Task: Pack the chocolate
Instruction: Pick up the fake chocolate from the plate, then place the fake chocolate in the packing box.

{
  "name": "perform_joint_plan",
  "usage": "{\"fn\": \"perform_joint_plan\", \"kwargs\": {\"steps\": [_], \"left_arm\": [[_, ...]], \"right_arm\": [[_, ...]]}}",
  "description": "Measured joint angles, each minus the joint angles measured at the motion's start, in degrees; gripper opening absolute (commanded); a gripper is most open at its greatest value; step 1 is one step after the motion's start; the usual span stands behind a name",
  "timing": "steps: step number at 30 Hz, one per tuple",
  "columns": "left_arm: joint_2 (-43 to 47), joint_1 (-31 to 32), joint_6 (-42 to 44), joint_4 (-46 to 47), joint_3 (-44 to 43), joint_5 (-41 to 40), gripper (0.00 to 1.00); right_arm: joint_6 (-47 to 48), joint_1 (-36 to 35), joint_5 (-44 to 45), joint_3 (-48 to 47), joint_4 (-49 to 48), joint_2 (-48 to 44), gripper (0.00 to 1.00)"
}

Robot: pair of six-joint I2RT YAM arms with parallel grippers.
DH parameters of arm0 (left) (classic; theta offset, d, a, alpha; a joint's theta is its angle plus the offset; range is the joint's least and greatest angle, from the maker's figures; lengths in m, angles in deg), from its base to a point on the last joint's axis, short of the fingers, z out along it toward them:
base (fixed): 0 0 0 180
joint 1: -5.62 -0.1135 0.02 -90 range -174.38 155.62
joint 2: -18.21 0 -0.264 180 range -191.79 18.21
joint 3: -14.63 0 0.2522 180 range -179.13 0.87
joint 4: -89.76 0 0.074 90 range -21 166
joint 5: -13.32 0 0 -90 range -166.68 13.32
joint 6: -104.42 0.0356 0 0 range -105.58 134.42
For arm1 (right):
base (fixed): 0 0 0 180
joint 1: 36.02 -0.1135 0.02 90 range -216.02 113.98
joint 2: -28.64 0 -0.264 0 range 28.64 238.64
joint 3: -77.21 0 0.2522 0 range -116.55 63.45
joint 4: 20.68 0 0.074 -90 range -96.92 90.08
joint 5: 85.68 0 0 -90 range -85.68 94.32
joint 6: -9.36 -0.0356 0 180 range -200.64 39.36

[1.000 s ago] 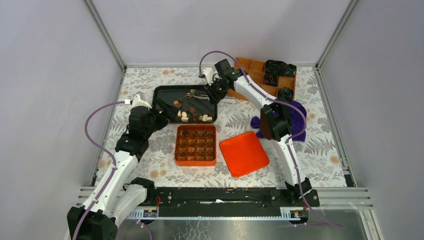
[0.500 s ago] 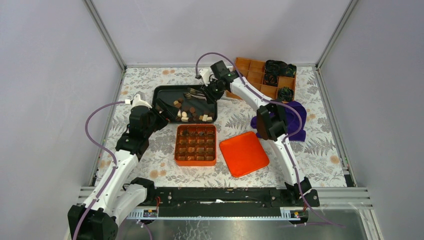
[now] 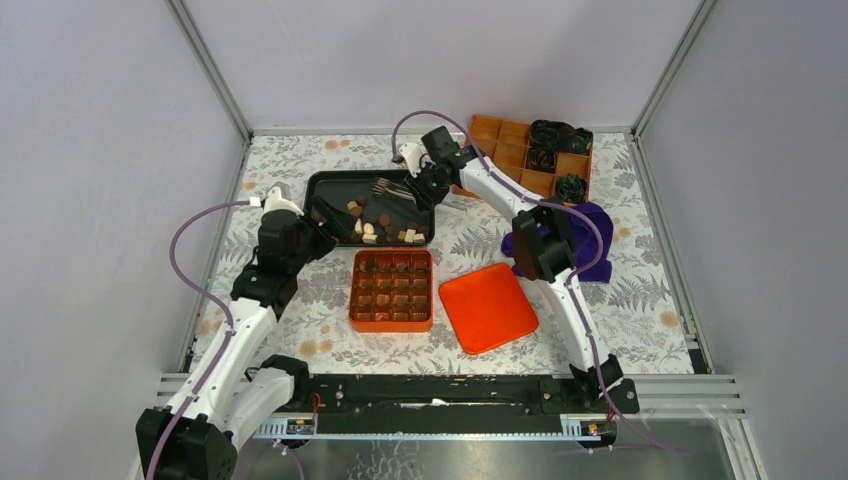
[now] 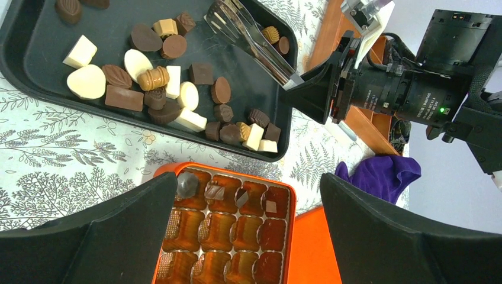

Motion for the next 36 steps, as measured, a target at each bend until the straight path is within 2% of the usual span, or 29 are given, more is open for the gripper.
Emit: {"fn": "perform_joint_plan", "kwargs": {"steps": [5, 12, 23, 28, 36], "left_arm": [[-0.2, -0.1, 0.8, -0.9, -0.5, 0.0, 0.99], [-1.6, -0.7, 1.0, -2.2, -0.5, 0.0, 0.99], [-5.2, -1.3, 1.5, -4.6, -0.5, 0.3, 0.99], [-5.6, -1.4, 2.5, -4.5, -0.5, 2.7, 0.99], [-4.6, -1.5, 3.6, -4.0, -0.5, 4.5, 0.99]], "right_arm": [[-1.1, 0.7, -2.2, 3.6, -0.2, -2.3, 0.16], [-4.6, 4.0, -10.0, 10.1, -1.3, -10.2, 0.14], [-6.4, 7.2, -20.6, 27.8, -4.6, -23.2, 0.14], [-5.0, 8.2, -26.2, 33.5, -3.0, -29.6, 0.14], [0.6, 10.2, -31.6, 35.8, 2.9, -36.5, 0.14]]}}
